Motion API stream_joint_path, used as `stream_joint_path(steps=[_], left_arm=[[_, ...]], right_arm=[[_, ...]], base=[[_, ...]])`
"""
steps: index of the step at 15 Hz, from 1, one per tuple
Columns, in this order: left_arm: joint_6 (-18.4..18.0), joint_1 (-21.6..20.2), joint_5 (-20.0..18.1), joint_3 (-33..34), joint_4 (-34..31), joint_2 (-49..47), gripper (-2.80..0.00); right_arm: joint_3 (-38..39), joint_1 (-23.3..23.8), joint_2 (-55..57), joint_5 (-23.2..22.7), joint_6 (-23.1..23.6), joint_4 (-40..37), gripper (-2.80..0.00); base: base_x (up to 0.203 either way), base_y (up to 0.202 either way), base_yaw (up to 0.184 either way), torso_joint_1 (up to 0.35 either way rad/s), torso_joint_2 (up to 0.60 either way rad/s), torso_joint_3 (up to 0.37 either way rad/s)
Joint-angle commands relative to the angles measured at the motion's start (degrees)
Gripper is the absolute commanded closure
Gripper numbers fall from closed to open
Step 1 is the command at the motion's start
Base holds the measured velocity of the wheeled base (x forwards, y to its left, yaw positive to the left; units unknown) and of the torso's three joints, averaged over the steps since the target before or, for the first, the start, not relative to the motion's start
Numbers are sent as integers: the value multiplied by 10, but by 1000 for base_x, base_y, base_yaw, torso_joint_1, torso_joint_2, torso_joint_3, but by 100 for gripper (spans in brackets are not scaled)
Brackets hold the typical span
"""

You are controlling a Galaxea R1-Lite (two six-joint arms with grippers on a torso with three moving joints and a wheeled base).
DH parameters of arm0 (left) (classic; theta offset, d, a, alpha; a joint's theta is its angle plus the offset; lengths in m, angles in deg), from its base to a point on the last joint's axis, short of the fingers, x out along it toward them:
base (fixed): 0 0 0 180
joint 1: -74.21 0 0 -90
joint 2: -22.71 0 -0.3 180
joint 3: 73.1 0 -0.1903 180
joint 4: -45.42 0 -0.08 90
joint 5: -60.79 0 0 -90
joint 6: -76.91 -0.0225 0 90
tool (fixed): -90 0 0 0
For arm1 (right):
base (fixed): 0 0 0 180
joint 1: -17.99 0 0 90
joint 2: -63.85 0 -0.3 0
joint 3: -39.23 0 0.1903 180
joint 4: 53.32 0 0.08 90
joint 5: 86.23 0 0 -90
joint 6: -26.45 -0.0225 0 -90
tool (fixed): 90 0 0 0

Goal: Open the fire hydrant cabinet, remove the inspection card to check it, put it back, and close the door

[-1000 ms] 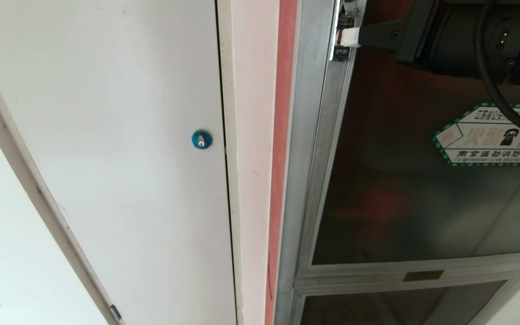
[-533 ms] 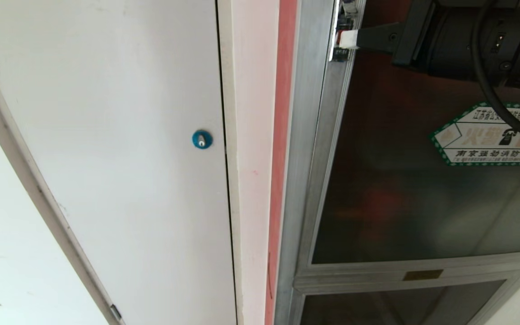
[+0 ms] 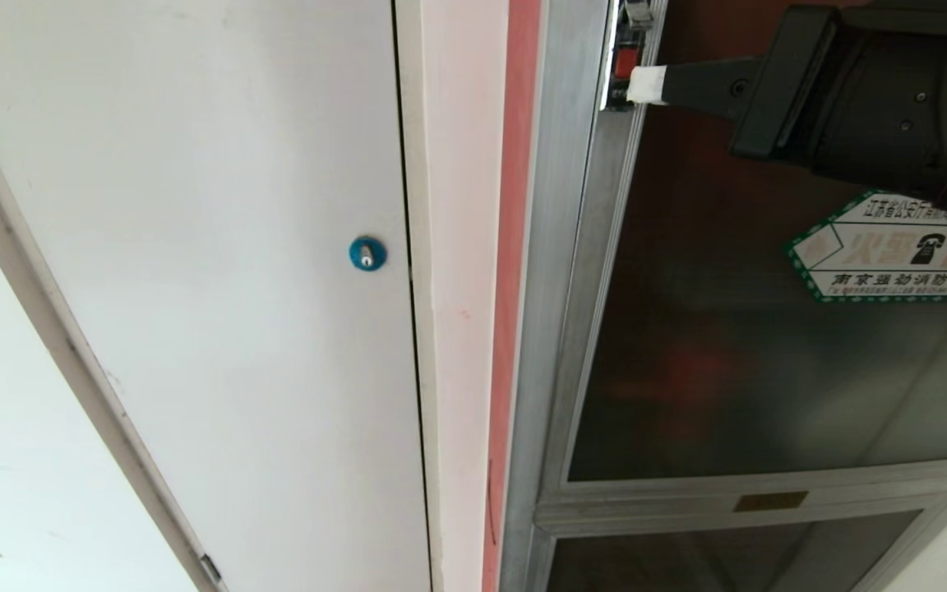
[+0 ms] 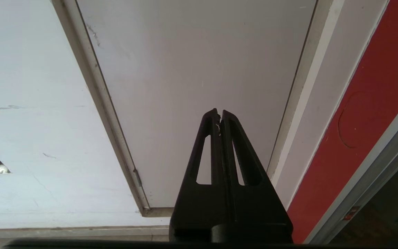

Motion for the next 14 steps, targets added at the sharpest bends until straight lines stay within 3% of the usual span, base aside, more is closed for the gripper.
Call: stream_joint_path(steps=[1,4,8,14], left_arm=[[0,0,0,0,0,0,0],[0,0,0,0,0,0,0],[0,0,0,0,0,0,0],[0,0,0,0,0,0,0]], right_arm=[[49,-39,-11,61,30,85,0],[118,-54,2,129,122,238,0],[143,-65,46,203,193,375,0],[151,-87,59,239,222,394,0]], base=[[0,0,0,0,0,0],[0,0,0,0,0,0],[0,0,0,0,0,0],[0,0,0,0,0,0]])
